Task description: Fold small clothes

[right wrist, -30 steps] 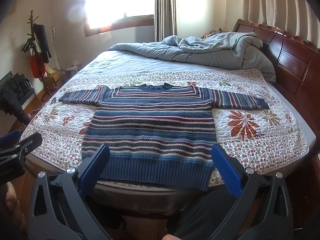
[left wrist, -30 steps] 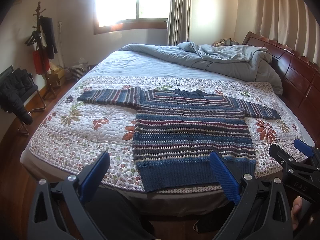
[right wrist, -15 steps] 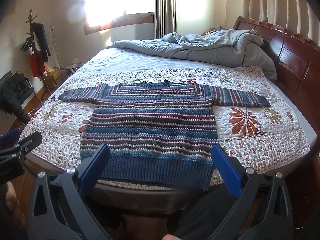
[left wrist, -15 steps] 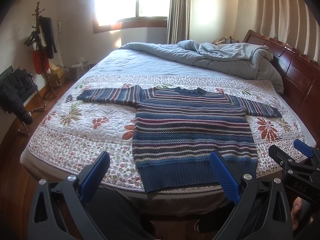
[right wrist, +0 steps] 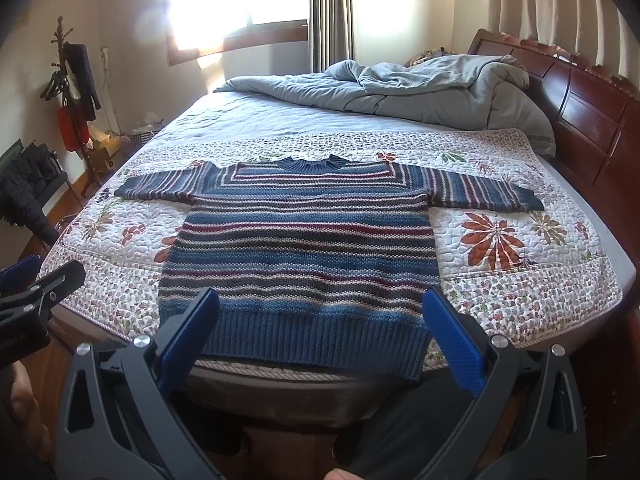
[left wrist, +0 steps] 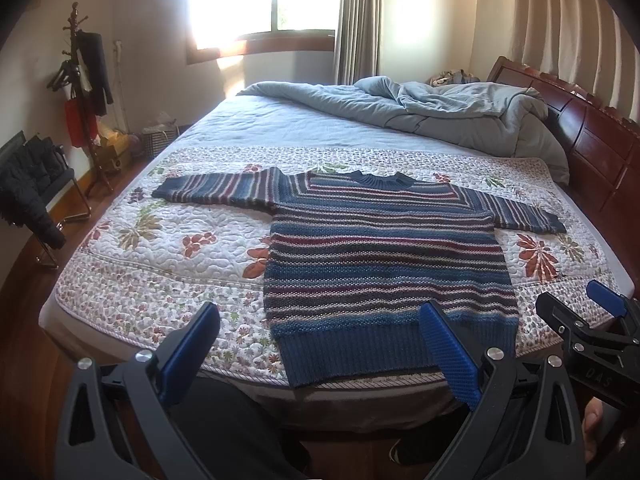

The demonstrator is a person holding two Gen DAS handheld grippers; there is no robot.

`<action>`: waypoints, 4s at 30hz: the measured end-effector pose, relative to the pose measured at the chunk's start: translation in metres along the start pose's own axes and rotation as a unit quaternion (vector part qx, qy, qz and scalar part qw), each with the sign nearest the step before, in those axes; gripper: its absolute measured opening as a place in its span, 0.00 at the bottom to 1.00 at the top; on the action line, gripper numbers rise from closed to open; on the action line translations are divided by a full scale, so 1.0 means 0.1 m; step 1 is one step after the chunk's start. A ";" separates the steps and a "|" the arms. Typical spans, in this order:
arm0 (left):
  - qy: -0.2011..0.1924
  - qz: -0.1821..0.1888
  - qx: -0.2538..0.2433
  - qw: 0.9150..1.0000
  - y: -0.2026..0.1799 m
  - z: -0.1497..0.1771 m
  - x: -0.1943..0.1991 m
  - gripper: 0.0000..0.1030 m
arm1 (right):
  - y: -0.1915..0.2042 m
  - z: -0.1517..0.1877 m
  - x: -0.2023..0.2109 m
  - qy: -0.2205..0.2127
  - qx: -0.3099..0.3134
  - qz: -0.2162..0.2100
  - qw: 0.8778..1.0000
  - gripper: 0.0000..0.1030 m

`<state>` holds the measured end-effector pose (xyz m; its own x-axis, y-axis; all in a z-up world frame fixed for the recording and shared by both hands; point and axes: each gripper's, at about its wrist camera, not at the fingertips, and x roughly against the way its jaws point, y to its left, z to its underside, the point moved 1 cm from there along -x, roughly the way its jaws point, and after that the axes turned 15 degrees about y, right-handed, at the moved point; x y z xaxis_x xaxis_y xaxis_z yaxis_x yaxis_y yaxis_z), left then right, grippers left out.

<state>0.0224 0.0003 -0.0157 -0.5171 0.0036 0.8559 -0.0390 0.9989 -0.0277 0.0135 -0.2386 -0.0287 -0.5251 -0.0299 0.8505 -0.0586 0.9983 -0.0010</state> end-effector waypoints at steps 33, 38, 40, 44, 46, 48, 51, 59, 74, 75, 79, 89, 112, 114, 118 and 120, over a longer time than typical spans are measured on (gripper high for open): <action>0.104 0.107 -0.158 0.976 -1.01 -1.04 -1.59 0.97 | -2.20 -1.15 -1.57 0.057 -0.111 -0.091 0.988 0.97; 0.111 0.156 -0.153 0.970 -1.36 -1.60 -2.03 0.97 | -3.67 -1.41 -2.18 0.079 -0.251 -0.156 0.952 0.97; 0.115 0.176 -0.144 0.967 -1.47 -1.83 -2.27 0.97 | -4.37 -1.46 -2.46 0.078 -0.329 -0.188 0.922 0.89; 0.123 0.183 -0.134 0.966 -1.63 -2.07 -2.69 0.97 | -5.33 -1.45 -2.82 0.052 -0.433 -0.243 0.866 0.57; 0.130 0.193 -0.134 0.963 -1.69 -2.12 -2.85 0.97 | -5.72 -1.40 -2.98 0.034 -0.476 -0.243 0.845 0.57; 0.128 0.188 -0.141 0.964 -1.75 -2.13 -2.96 0.97 | -5.97 -1.38 -3.11 0.023 -0.498 -0.243 0.832 0.57; 0.123 0.181 -0.155 0.964 -1.84 -2.10 -3.10 0.97 | -6.14 -1.42 -3.30 0.013 -0.502 -0.259 0.825 0.56; 0.121 0.194 -0.144 0.963 -1.91 -2.23 -3.33 0.97 | -6.22 -1.70 -3.54 0.015 -0.487 -0.253 0.836 0.55; 0.177 0.229 -0.071 0.955 -1.76 -2.79 -3.89 0.96 | -4.93 -2.83 -2.84 -0.018 -0.296 -0.158 0.942 0.12; 0.174 0.228 -0.070 0.955 -1.70 -2.81 -3.86 0.96 | -4.68 -2.97 -2.76 -0.020 -0.268 -0.143 0.953 0.12; 0.164 0.232 -0.060 0.957 -1.42 -2.89 -3.69 0.97 | -3.69 -3.37 -2.58 -0.029 -0.158 -0.063 0.985 0.12; 0.130 0.237 -0.017 0.963 -0.47 -3.03 -3.38 0.96 | -0.87 -3.44 -3.09 0.005 0.126 0.065 0.990 0.11; 0.215 0.333 0.061 0.916 -0.26 -2.88 -4.03 0.96 | -0.51 -2.38 -3.20 0.063 0.033 -0.128 0.989 0.65; 0.225 0.341 0.060 0.911 -0.42 -2.86 -4.11 0.96 | -0.81 -2.21 -3.14 0.063 -0.046 -0.205 0.976 0.65; 0.262 0.369 0.092 0.887 -0.68 -2.83 -4.37 0.96 | -1.12 -1.91 -3.19 0.060 -0.135 -0.320 0.936 0.66; 0.274 0.378 0.094 0.879 -0.80 -2.85 -4.44 0.96 | -1.12 -1.88 -3.21 0.059 -0.132 -0.355 0.924 0.66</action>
<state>0.4986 -0.0672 -0.2464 0.0320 0.7372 0.6750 -0.0278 0.6757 -0.7367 0.3487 -0.3309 -0.2029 -0.3360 -0.6909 0.6401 -0.1353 0.7080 0.6932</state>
